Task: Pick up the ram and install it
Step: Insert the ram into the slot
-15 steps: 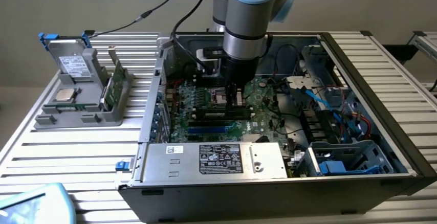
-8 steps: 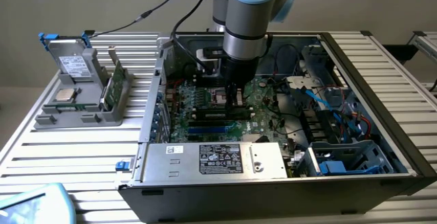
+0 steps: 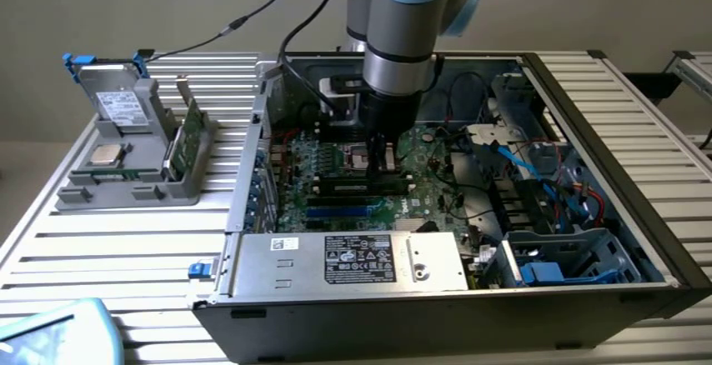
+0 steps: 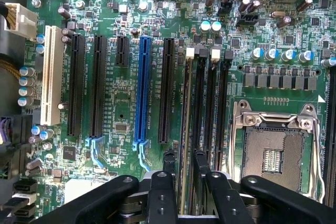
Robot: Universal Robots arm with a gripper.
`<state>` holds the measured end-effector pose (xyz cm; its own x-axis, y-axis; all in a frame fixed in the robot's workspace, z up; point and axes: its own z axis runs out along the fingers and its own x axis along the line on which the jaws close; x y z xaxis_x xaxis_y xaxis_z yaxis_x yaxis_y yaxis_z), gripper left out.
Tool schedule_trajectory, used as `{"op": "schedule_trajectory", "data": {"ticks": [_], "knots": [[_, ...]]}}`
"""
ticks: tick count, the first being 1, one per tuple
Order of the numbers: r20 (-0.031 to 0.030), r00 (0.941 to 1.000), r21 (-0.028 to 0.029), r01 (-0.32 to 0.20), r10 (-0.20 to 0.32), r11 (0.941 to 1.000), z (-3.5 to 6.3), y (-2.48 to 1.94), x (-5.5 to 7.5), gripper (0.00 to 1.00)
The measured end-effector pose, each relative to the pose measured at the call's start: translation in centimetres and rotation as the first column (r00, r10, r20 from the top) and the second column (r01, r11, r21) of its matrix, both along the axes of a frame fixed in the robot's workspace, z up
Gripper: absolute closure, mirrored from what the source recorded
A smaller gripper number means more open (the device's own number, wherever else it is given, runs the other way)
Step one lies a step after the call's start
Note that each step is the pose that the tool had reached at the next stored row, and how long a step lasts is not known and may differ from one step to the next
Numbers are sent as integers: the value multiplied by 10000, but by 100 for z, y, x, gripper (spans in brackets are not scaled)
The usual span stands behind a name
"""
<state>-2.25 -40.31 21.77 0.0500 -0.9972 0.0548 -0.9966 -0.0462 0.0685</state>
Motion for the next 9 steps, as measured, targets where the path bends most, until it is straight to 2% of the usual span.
{"op": "schedule_trajectory", "data": {"ticks": [4,9], "knots": [[0,10000,0,5,-5,10000,33,0,-6,72],[-1,10000,-1,14,-14,10000,126,0,-13,72]]}}
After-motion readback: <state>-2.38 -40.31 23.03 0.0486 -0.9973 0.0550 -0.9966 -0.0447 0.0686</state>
